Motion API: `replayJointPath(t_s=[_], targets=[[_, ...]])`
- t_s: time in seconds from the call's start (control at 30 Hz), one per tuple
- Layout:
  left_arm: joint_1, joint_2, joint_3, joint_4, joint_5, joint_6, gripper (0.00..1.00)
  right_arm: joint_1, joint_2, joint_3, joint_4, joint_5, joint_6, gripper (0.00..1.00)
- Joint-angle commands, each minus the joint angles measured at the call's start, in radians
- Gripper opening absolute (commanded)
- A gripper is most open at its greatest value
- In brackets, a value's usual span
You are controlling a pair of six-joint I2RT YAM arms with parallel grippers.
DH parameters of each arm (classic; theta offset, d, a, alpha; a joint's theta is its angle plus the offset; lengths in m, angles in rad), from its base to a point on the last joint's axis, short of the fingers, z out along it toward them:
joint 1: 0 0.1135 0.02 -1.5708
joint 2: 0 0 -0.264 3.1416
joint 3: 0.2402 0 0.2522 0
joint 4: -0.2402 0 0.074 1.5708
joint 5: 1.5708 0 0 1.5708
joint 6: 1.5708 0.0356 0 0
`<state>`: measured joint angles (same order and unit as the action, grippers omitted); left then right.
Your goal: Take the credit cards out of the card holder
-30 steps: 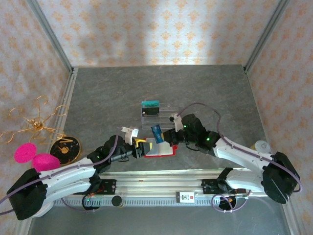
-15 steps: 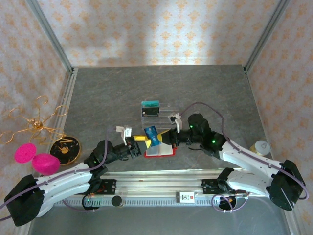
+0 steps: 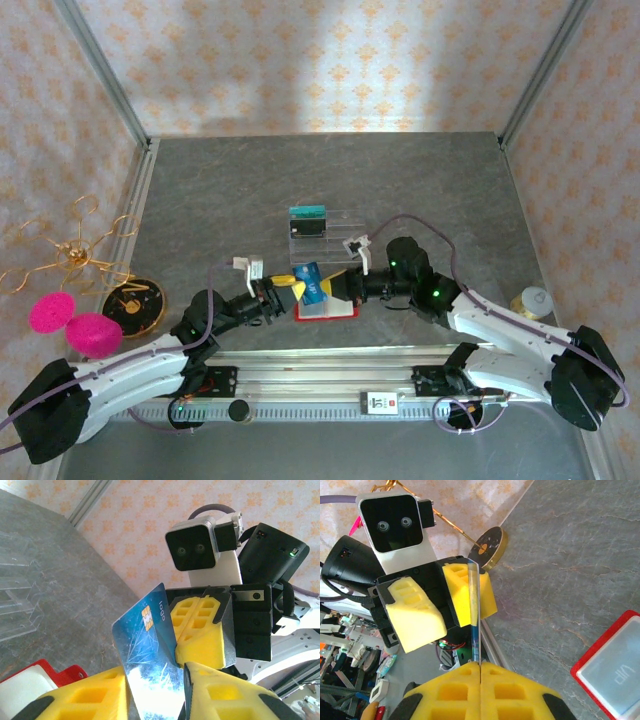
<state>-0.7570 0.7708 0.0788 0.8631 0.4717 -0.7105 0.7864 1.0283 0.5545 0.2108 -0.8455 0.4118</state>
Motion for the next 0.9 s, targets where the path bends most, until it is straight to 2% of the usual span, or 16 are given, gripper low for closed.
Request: replayJointPath(t_s=[0.0, 0.03, 0.13, 0.2, 0.27, 0.47, 0.5, 0.6, 0.63, 0.87], targets=[[0.005, 0.018, -0.008, 0.106, 0.025, -0.007, 0.27, 0.001, -0.019, -0.011, 0.046, -0.027, 0.016, 0.00], [0.005, 0.026, -0.008, 0.114, 0.024, -0.008, 0.24, 0.001, -0.019, -0.010, 0.045, -0.026, 0.017, 0.00], [0.004, 0.051, -0.010, 0.160, 0.031, -0.022, 0.25, 0.001, -0.009, -0.007, 0.051, -0.033, 0.023, 0.00], [0.004, 0.072, -0.009, 0.191, 0.042, -0.032, 0.32, 0.001, -0.004, -0.008, 0.062, -0.035, 0.030, 0.00], [0.004, 0.086, -0.010, 0.218, 0.048, -0.039, 0.33, 0.001, -0.003, -0.006, 0.070, -0.034, 0.032, 0.00], [0.005, 0.083, -0.012, 0.214, 0.038, -0.039, 0.04, 0.001, 0.006, 0.005, 0.069, -0.015, 0.038, 0.00], [0.005, 0.077, -0.015, 0.215, 0.034, -0.038, 0.01, 0.001, 0.010, 0.007, 0.073, -0.009, 0.044, 0.05], [0.004, 0.067, -0.020, 0.218, 0.029, -0.038, 0.00, 0.000, 0.021, 0.006, 0.107, -0.010, 0.068, 0.32], [0.005, 0.066, -0.020, 0.218, 0.031, -0.039, 0.00, 0.001, 0.025, 0.006, 0.114, -0.010, 0.073, 0.36], [0.005, 0.080, -0.015, 0.227, 0.034, -0.046, 0.00, 0.012, 0.061, 0.025, 0.163, -0.032, 0.079, 0.37]])
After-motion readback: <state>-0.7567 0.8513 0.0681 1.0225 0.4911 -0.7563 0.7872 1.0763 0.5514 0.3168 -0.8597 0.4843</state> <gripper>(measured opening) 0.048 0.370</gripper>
